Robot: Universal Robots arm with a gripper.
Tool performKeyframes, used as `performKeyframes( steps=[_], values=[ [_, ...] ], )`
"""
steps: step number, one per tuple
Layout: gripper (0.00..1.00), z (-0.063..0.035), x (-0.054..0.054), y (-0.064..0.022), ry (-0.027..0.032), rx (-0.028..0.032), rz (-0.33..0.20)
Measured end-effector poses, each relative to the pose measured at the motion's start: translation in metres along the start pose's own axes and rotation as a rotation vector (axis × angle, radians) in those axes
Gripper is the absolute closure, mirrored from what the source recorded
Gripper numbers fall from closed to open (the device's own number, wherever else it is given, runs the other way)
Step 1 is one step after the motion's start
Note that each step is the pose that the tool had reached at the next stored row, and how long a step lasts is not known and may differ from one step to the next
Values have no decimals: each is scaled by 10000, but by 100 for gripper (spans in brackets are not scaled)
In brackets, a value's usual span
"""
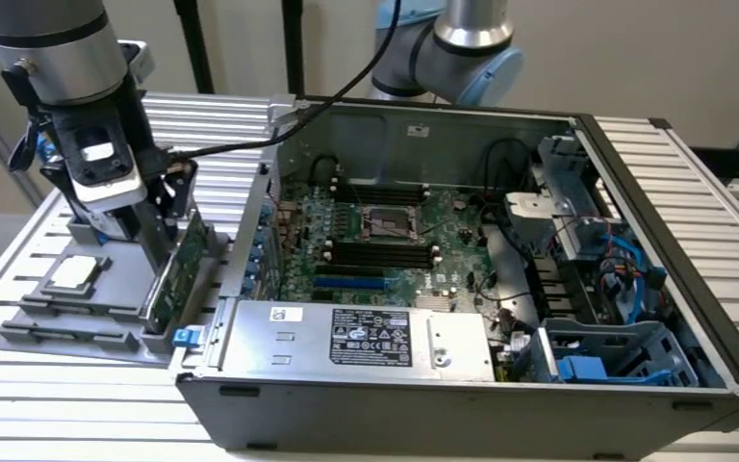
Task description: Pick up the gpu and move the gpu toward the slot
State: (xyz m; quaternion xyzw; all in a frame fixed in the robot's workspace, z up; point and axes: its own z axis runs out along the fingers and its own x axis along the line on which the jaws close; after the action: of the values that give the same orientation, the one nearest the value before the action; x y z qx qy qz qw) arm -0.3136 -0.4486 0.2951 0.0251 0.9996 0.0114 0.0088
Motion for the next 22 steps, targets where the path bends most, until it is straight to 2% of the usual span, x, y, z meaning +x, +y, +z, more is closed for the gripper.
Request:
performKeyframes(
  steps=[7,11,15,22],
  values=[
    [52,122,10,-3,-37,32,-1],
    [52,181,16,-5,-56,79,-2],
    [52,227,18,-6,-94,192,-5],
    [52,305,20,-8,-201,404,-11]
  ],
)
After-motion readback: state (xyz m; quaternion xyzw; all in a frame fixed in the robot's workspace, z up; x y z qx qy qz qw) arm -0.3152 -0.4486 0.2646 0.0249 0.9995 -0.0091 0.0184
